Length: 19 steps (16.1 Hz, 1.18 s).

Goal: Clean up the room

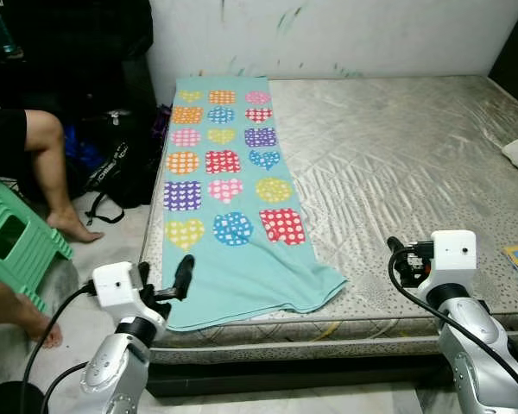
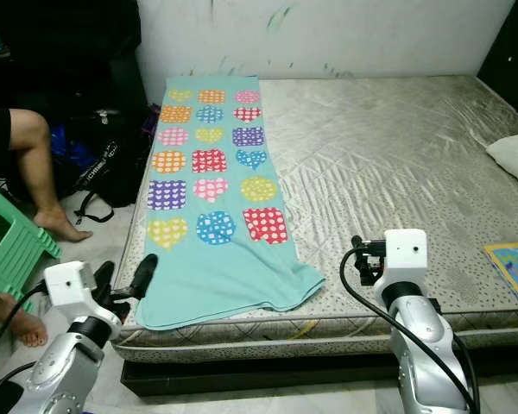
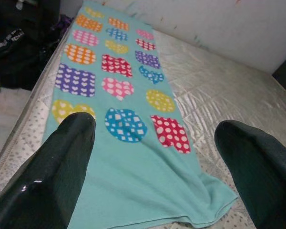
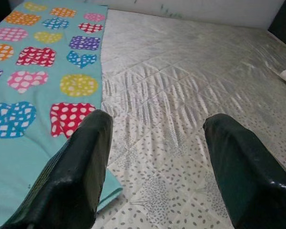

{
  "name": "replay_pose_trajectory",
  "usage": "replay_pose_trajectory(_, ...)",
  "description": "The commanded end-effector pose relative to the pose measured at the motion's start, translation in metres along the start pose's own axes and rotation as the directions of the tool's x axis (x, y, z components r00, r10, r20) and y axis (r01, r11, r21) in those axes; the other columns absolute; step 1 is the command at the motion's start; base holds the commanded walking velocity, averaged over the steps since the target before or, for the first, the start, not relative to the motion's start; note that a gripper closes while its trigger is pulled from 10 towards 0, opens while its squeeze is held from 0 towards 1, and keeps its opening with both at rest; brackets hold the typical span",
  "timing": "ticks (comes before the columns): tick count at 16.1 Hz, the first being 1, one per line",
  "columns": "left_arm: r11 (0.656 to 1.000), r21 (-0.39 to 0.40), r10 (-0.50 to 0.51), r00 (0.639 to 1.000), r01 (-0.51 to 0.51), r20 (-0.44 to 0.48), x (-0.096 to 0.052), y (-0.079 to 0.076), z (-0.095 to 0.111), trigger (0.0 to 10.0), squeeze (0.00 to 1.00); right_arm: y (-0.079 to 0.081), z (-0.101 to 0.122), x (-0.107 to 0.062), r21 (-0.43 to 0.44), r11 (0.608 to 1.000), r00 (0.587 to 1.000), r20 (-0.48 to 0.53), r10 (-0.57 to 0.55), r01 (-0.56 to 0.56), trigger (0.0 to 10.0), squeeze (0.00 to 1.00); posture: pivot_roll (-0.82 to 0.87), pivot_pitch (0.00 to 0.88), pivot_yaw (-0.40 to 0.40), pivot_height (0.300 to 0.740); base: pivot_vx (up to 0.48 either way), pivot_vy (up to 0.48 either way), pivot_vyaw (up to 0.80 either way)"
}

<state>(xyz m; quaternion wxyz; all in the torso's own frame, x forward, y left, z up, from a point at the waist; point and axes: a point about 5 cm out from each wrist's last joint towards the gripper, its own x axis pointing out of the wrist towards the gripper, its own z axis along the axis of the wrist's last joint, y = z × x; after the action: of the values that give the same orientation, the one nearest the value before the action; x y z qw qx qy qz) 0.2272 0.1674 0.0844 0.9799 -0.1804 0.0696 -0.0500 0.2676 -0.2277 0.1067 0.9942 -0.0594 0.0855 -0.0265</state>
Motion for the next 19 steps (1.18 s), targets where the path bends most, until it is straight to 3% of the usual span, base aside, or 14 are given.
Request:
replay_pose_trajectory(1, 1.0, 0.02, -0.002, 1.0, 0.002, 0.016, -0.0022, 0.002, 0.004, 10.0, 0.0, -0.0007, 0.0004, 0.0007, 0.0, 1.0, 1.0, -0.003, 0.005, -0.005, 10.0, 0.0, -0.09, 0.0, 0.0, 0.74, 0.0, 0.0, 0.0)
replay_pose_trajectory(9, 1.0, 0.025, -0.006, 1.0, 0.006, 0.013, -0.0024, 0.0024, 0.003, 10.0, 0.0, -0.0014, -0.0012, 0.0005, -0.007, 1.0, 1.0, -0.013, -0.002, 0.002, 10.0, 0.0, -0.09, 0.0, 0.0, 0.74, 0.0, 0.0, 0.0)
replay_pose_trajectory(19, 1.0, 0.025, -0.006, 1.0, 0.005, 0.013, -0.0025, 0.0025, 0.003, 10.0, 0.0, -0.0014, -0.0012, 0.0004, -0.006, 1.0, 1.0, -0.013, -0.002, 0.002, 10.0, 0.0, -0.09, 0.0, 0.0, 0.74, 0.0, 0.0, -0.51)
